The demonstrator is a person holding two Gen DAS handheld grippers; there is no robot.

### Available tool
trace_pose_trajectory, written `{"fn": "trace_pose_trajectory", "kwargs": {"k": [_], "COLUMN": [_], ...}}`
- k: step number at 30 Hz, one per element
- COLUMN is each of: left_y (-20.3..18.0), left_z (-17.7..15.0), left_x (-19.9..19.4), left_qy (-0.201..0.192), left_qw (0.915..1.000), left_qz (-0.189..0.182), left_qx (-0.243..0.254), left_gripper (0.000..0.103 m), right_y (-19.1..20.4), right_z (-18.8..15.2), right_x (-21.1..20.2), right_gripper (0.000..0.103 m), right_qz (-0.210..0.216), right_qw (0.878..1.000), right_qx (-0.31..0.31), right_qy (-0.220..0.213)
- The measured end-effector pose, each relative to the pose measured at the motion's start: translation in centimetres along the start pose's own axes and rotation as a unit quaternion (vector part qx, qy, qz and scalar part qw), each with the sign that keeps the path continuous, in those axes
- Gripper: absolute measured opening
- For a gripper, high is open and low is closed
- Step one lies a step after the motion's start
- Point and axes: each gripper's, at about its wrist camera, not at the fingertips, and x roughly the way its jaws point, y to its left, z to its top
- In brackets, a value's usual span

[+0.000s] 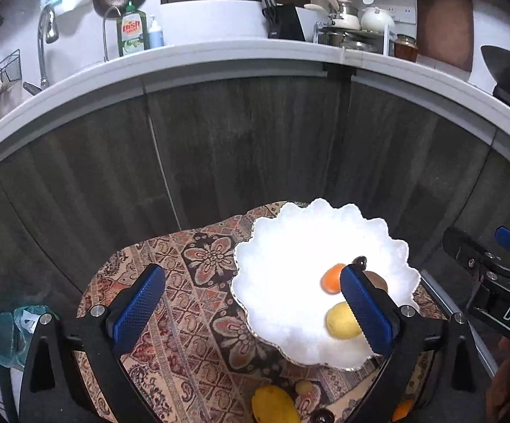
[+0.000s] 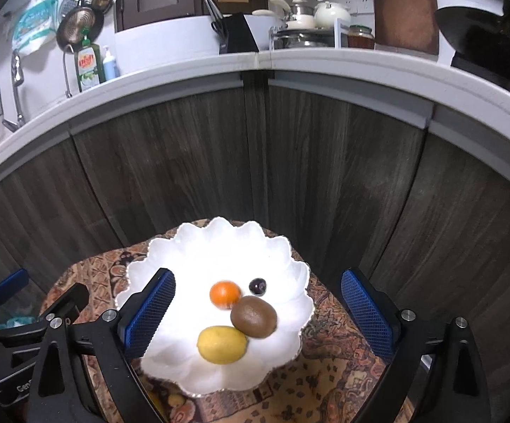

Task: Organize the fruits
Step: 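Withdraw both tools from the bowl toward the remaining fruits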

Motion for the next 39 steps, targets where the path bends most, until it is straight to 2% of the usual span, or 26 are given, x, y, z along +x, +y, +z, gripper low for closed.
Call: {"fn": "trace_pose_trajectory", "kwargs": {"k": [17, 27, 39], "left_y": [0.7, 2.9, 5.6], "left_z": [-2.1, -4.4, -8.9], "left_x": [-7.5, -9.5, -9.9], "left_qy": [-0.026, -0.029, -0.016], "left_qw": [0.9996, 0.9994, 0.9991], "left_qz": [-0.002, 0.015, 0.037], "left_qx": [-0.004, -0.005, -0.011], "left_gripper": [0.101, 0.101, 0.101], "right_y": [0.5, 2.5, 5.1], "right_z": [-1.8, -4.2, -8.6], "right_x": [-7.2, -8.3, -7.9], "right_gripper": [0.096, 0.096, 0.096], "right_qz": [0.02, 0.033, 0.047], "right_qw": [1.0, 0.999, 0.998], "right_qx": [-0.008, -0.02, -0.04], "right_qy": [-0.022, -0.015, 0.022]}}
